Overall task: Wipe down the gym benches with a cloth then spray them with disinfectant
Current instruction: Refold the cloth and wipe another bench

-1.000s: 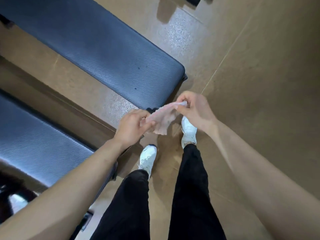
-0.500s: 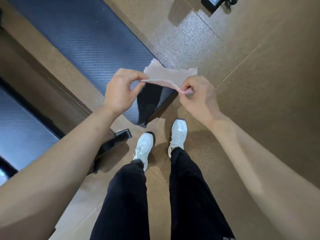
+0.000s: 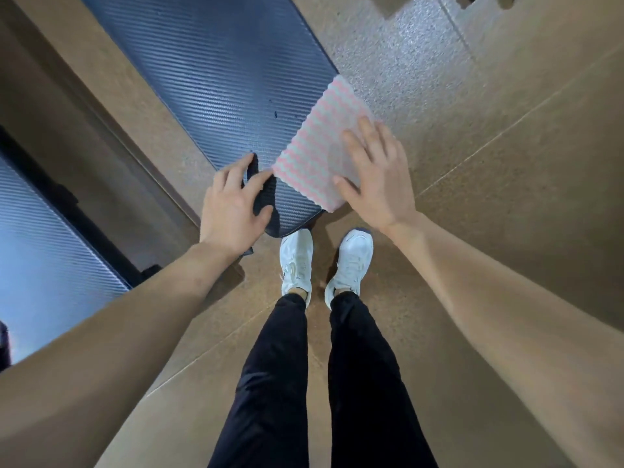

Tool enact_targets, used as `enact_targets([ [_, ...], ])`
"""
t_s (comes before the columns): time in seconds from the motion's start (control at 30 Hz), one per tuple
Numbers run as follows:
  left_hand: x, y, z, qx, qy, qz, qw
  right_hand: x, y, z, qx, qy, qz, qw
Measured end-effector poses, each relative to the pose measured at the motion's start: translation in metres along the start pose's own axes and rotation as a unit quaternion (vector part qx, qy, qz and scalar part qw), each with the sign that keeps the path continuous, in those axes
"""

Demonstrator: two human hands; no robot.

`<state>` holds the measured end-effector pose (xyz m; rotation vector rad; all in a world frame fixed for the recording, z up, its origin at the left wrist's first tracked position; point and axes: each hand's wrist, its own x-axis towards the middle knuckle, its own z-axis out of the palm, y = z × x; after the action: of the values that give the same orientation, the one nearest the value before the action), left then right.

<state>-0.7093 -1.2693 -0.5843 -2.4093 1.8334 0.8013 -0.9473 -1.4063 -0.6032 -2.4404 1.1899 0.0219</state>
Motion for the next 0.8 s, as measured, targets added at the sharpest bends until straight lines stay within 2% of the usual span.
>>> enact_targets([
  [0.07, -0.007, -0.009, 0.007, -0.052, 0.034, -0.083, 0.995, 0.017, 0.004, 0.008, -0.055, -0.027, -0.01, 0.998],
  [0.13, -0.012, -0.013, 0.013, -0.124, 0.036, -0.131, 0.983, 0.028, 0.005, 0.017, -0.092, -0.052, 0.001, 0.994],
  [0.3, -0.014, -0.023, 0.013, -0.216, 0.014, -0.122, 0.969, 0.031, -0.026, 0.036, -0.122, -0.044, 0.066, 0.989],
  [0.4, -0.017, -0.035, 0.011, -0.235, 0.003, -0.1, 0.967, 0.027, -0.056, 0.047, -0.117, -0.071, 0.06, 0.989],
  [0.5, -0.02, -0.046, 0.009, -0.251, 0.009, -0.075, 0.965, 0.025, -0.088, 0.055, -0.119, -0.097, 0.017, 0.988],
  [0.57, -0.023, -0.052, 0.006, -0.269, 0.033, -0.09, 0.958, 0.024, -0.106, 0.06, -0.129, -0.122, -0.028, 0.984],
  [0.7, -0.033, -0.049, 0.006, -0.266, 0.13, -0.159, 0.942, 0.032, -0.119, 0.062, -0.131, -0.149, -0.1, 0.975],
  [0.8, -0.039, -0.036, 0.006, -0.227, 0.182, -0.166, 0.942, 0.044, -0.113, 0.055, -0.134, -0.176, -0.205, 0.953],
])
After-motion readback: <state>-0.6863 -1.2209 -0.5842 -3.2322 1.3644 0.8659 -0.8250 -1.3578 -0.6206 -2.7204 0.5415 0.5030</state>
